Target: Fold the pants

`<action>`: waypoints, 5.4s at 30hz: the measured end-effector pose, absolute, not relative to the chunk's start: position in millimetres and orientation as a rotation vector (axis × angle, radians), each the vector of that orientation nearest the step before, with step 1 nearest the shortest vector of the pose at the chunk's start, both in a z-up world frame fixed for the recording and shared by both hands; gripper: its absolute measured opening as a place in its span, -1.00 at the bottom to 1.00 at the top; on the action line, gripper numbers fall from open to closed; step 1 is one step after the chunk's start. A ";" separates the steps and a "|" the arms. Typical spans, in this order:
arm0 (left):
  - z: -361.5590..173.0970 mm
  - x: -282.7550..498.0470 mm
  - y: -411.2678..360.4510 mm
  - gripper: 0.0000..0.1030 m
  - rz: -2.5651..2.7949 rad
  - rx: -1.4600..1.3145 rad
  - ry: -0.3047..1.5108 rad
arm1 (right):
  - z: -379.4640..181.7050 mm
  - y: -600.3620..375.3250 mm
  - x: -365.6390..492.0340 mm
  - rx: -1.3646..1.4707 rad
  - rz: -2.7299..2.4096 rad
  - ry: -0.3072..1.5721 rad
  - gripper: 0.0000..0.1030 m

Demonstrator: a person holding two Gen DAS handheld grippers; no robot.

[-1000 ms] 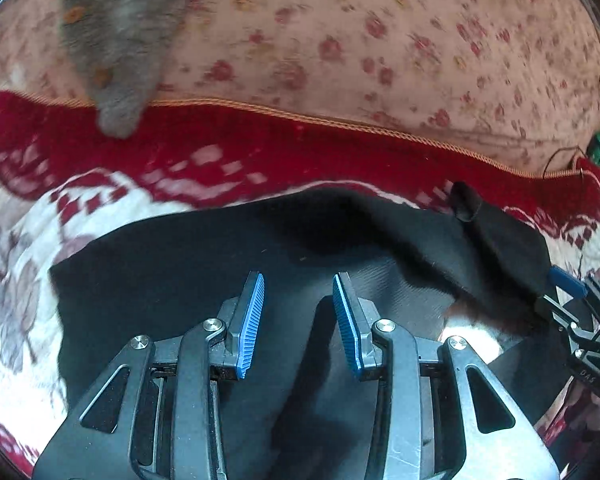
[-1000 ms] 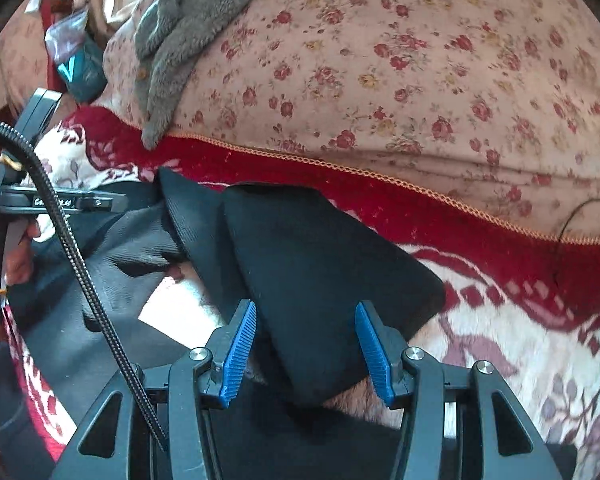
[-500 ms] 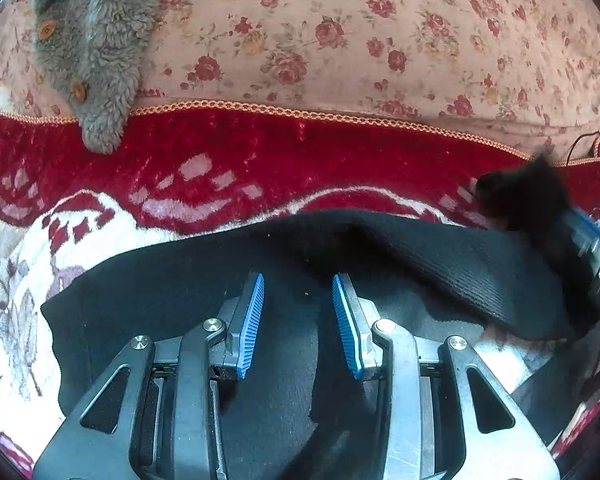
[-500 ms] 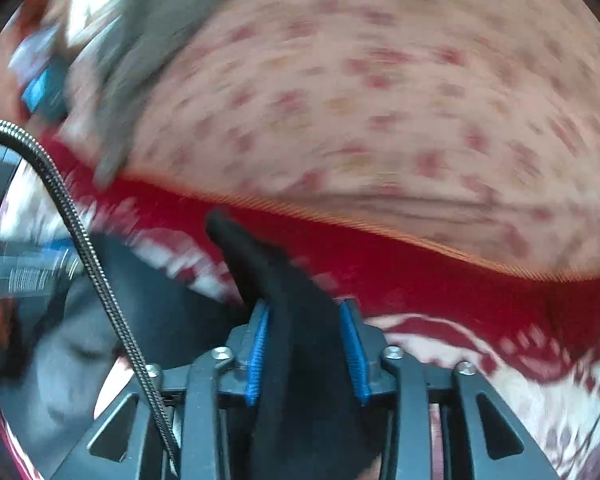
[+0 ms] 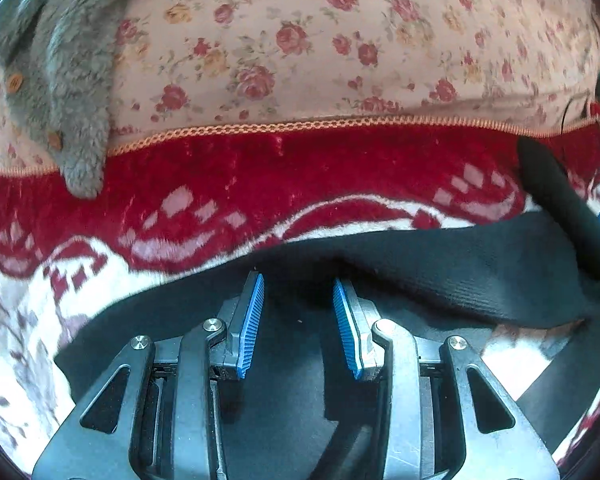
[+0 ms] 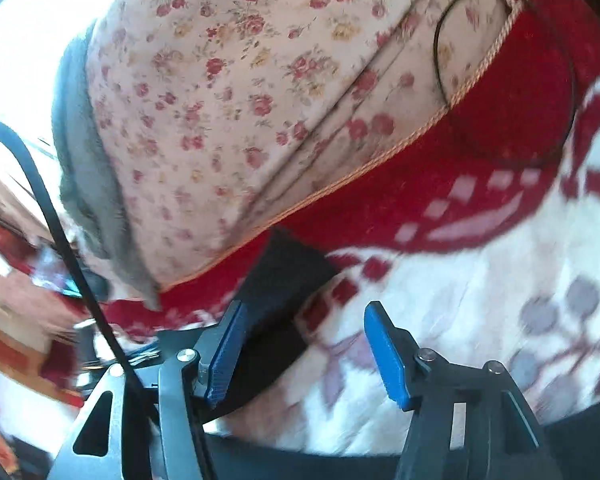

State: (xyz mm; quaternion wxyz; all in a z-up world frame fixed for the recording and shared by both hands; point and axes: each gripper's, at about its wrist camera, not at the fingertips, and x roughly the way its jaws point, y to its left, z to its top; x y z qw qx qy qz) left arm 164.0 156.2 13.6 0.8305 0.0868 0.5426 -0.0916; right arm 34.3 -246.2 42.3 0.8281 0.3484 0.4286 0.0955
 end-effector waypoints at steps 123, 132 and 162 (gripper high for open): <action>62.1 -19.0 298.2 -0.08 0.062 -0.518 0.903 | 91.6 -28.8 -95.0 0.011 0.680 0.848 -0.07; 39.6 26.3 324.9 -0.03 0.059 -0.671 0.957 | 65.4 30.6 -76.6 -0.254 0.657 0.821 -0.07; 79.2 -38.0 313.9 -0.81 0.167 -0.409 0.827 | 78.7 23.1 -79.3 -0.166 0.725 0.784 -0.78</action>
